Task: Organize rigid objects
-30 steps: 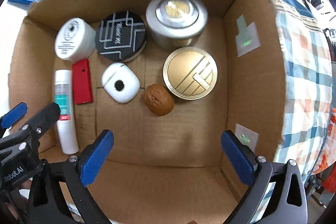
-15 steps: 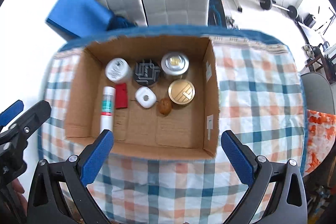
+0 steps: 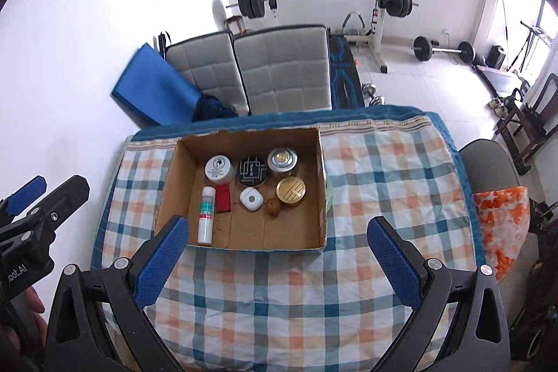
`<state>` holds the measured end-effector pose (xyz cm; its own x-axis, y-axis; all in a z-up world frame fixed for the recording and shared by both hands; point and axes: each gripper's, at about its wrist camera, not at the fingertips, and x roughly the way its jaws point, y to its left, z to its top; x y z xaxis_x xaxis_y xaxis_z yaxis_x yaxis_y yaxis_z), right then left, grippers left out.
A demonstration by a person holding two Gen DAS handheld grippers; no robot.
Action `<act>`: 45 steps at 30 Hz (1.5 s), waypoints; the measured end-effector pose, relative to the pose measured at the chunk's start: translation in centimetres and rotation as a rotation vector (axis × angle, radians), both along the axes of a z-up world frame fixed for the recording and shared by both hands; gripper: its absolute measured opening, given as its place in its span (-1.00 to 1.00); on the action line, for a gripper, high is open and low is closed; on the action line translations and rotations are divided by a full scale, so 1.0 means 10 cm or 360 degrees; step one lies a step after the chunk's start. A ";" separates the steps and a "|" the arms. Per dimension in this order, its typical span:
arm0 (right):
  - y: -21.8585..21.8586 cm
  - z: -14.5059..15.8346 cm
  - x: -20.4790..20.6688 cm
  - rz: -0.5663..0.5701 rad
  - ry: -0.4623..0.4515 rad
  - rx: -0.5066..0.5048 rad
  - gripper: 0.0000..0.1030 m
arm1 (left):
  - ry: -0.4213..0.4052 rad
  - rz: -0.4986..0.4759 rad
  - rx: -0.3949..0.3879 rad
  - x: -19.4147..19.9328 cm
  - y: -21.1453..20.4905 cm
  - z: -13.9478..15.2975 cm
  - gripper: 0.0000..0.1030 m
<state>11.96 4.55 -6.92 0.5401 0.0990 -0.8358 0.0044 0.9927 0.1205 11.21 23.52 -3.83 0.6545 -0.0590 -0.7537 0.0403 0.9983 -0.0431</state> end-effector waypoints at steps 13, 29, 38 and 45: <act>-0.08 0.52 -0.39 0.0012 -0.0135 -0.0023 1.00 | -0.0051 0.0043 -0.0014 -0.23 0.03 0.15 1.00; -0.02 0.61 -0.41 0.0000 -0.0195 -0.0083 1.00 | -0.0057 0.0042 -0.0011 -0.27 0.06 0.16 1.00; -0.05 0.65 -0.44 -0.0014 -0.0222 -0.0118 1.00 | -0.0055 0.0066 -0.0024 -0.27 0.10 0.17 1.00; -0.06 0.64 -0.47 -0.0041 -0.0233 -0.0133 1.00 | -0.0066 0.0070 -0.0019 -0.30 0.10 0.20 1.00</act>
<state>7.25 3.95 -0.48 0.6581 0.0173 -0.7527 0.0182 0.9991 0.0389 8.24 24.50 -1.84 0.6875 -0.0381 -0.7252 -0.0016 0.9985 -0.0540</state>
